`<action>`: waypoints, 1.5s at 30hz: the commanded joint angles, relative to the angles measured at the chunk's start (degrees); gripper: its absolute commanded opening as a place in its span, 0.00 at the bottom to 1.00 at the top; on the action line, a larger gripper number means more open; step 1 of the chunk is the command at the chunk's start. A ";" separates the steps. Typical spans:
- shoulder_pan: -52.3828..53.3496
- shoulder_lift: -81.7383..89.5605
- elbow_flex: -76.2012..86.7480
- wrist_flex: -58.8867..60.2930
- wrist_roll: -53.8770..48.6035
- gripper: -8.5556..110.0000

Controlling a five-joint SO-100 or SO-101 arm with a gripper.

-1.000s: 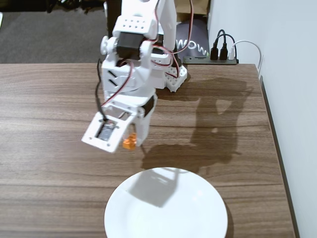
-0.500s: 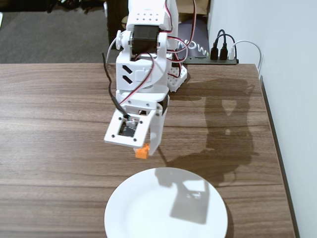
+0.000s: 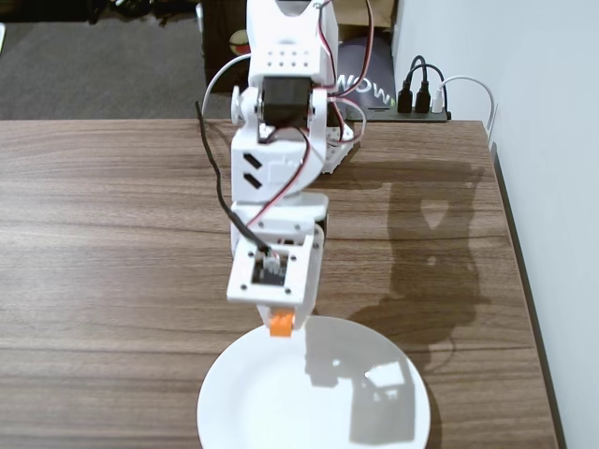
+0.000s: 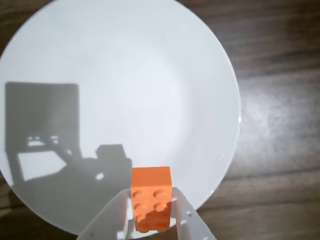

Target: Grasp a lego block and put it on the plate.

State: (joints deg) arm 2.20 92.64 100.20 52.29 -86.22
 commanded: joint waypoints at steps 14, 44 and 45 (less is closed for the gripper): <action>-3.34 -15.03 -13.71 2.20 5.98 0.12; -4.83 -14.06 -14.06 7.73 8.44 0.24; -4.92 -13.71 -14.06 8.09 8.44 0.24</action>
State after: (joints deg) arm -2.20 75.94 88.51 59.85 -78.13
